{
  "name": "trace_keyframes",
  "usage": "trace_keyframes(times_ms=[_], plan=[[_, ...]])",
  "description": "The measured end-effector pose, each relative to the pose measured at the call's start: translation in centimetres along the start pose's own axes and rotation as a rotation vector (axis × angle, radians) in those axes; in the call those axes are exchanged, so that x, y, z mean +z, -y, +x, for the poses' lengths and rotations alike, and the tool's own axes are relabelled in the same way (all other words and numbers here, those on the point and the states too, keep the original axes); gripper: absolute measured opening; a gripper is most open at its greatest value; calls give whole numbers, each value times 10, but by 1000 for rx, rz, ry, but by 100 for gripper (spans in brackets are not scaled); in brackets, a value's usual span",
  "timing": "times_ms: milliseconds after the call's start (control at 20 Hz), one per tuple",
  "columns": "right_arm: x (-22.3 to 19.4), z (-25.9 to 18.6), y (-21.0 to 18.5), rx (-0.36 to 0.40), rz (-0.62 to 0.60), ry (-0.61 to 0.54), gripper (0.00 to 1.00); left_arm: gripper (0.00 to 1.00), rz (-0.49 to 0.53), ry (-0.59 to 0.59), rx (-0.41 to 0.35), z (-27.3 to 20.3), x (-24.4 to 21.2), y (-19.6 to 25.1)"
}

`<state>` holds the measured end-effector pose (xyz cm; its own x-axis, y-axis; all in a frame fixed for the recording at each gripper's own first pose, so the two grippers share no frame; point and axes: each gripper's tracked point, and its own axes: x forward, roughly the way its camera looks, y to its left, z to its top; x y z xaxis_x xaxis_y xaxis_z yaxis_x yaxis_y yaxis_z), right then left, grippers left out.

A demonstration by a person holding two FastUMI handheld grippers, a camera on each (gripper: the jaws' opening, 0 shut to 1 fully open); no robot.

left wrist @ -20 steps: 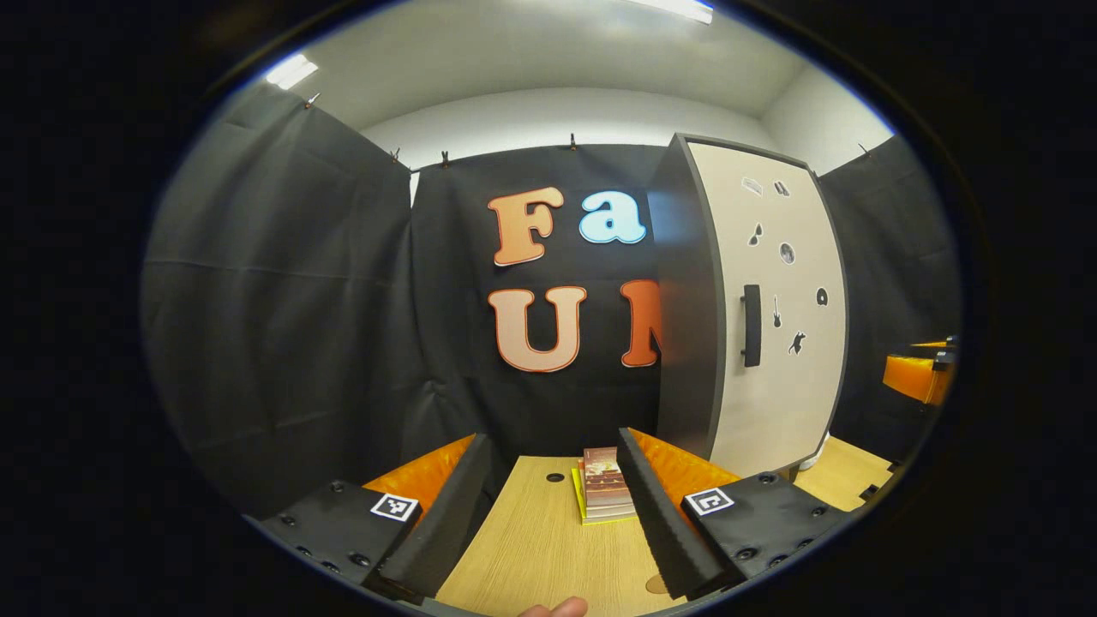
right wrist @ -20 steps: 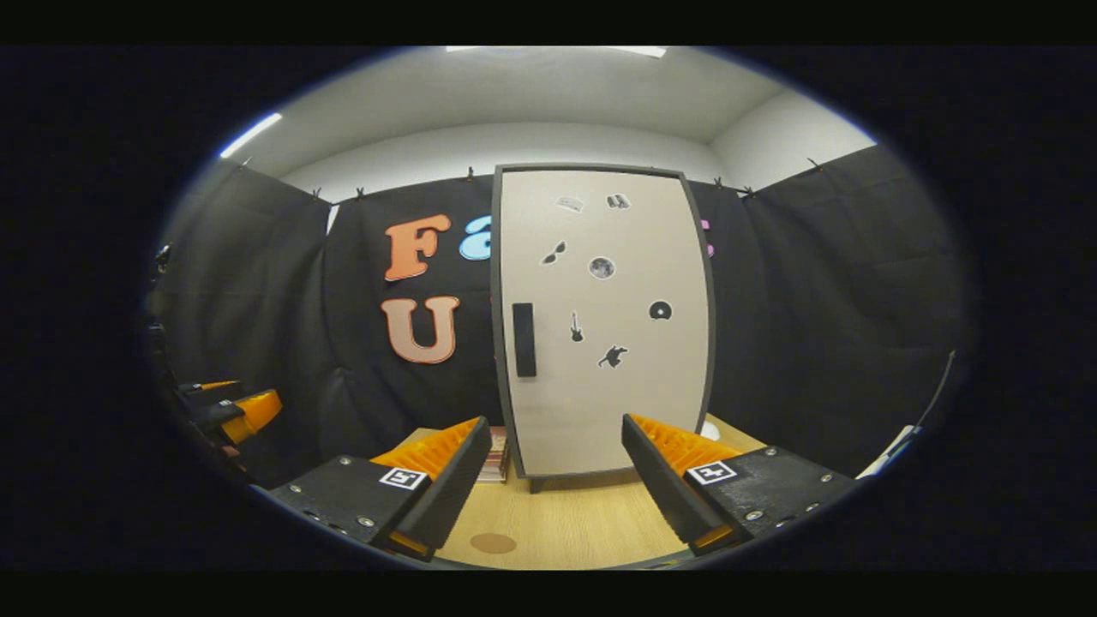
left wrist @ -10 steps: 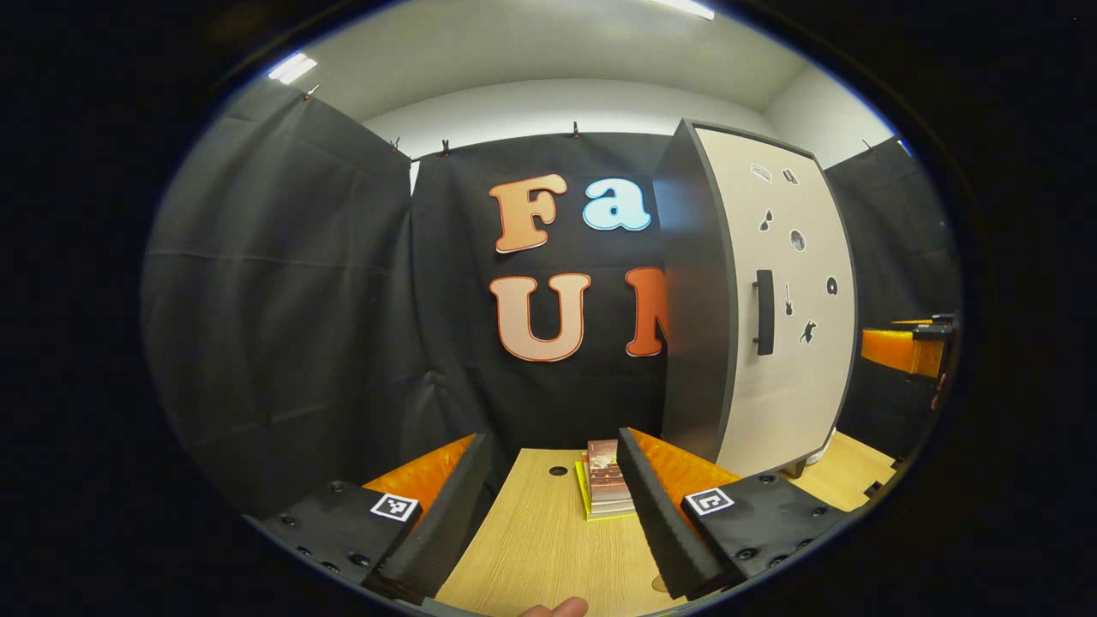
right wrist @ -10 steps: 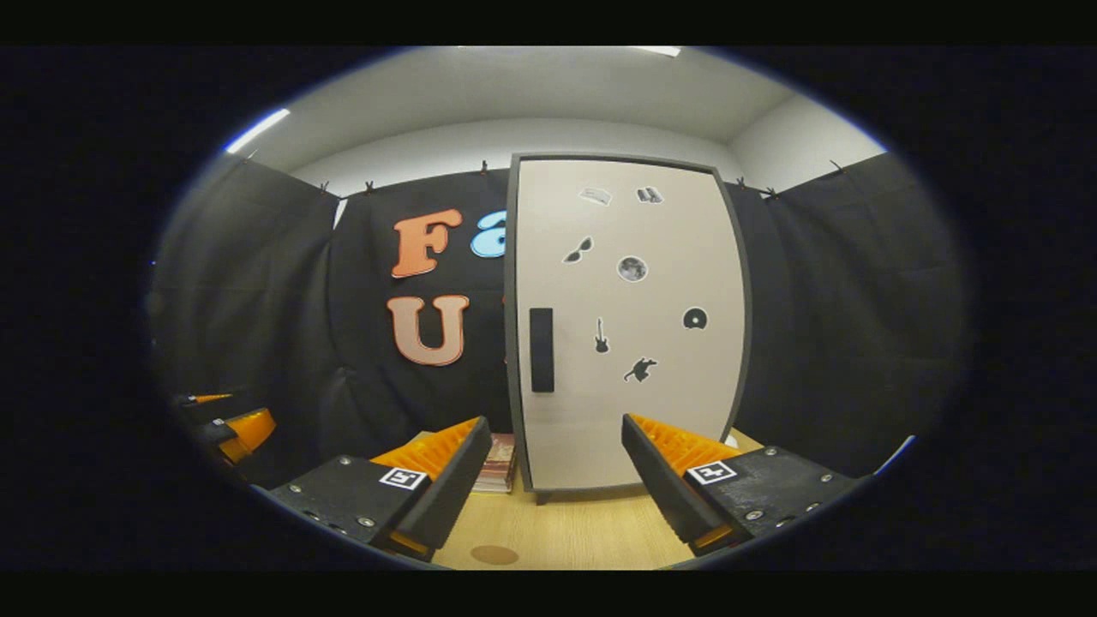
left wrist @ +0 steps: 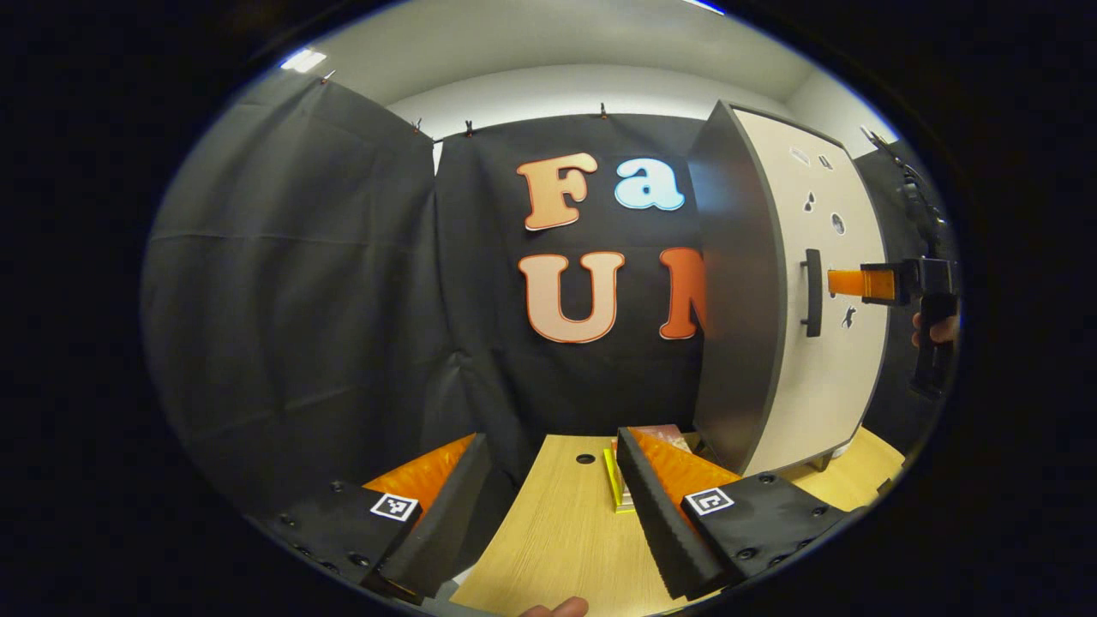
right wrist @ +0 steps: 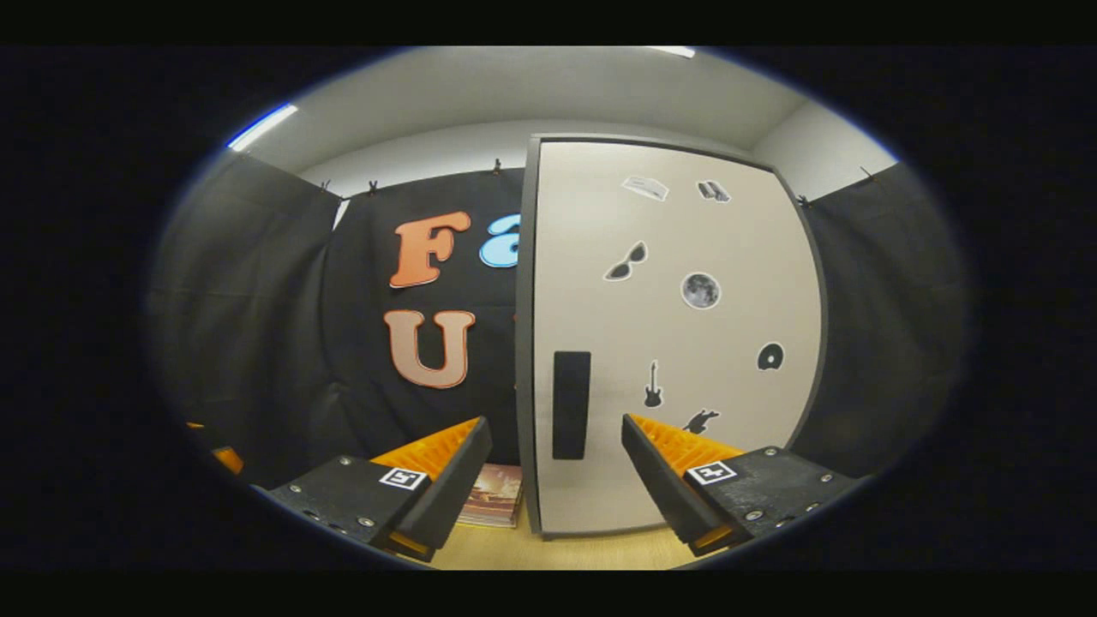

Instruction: Open the cabinet door with the right hand, grasp the bottle in the cabinet with the left hand and place it on the coaster, then close the cabinet door with the right hand.

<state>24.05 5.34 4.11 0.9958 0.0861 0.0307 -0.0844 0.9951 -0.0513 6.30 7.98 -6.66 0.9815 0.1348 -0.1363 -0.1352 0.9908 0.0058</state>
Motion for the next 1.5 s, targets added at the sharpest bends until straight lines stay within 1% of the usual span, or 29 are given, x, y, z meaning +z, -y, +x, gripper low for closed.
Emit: trace_keyframes(times_ms=[200, 300, 350, 400, 450, 500, 550, 600, 650, 700, 950, 1150, 1500], plan=[[-7, 45, 3, -12, 5, -17, 94, 97, 9, -33, 49, 15, -12, -27], [-13, 63, 9, -34, 6, -26, 92, 97, 14, -48, 73, 19, -20, -42], [-18, 70, 11, -41, 10, -38, 96, 97, 17, -54, 85, 21, -22, -49], [-23, 74, 11, -42, 19, -46, 87, 97, 20, -57, 96, 22, -25, -56], [-24, 78, 13, -54, 23, -49, 89, 97, 24, -63, 106, 24, -27, -61], [-25, 82, 17, -65, 24, -43, 76, 97, 26, -68, 117, 26, -30, -67], [-27, 84, 17, -71, 23, -45, 67, 97, 26, -72, 121, 27, -30, -70], [-29, 84, 20, -83, 18, -49, 54, 97, 27, -76, 124, 30, -33, -73], [-30, 83, 20, -87, 14, -49, 50, 97, 27, -81, 125, 31, -35, -74], [-30, 85, 21, -87, 19, -50, 37, 97, 26, -83, 122, 30, -35, -73], [-30, 80, 20, -75, 38, -55, 32, 98, 28, -84, 90, 30, -38, -59], [-30, 70, 22, -76, 55, -68, 26, 98, 22, -77, 65, 20, -35, -46], [-16, 32, 27, -57, 82, -65, 25, 98, 37, -67, 24, -13, -28, -12]])
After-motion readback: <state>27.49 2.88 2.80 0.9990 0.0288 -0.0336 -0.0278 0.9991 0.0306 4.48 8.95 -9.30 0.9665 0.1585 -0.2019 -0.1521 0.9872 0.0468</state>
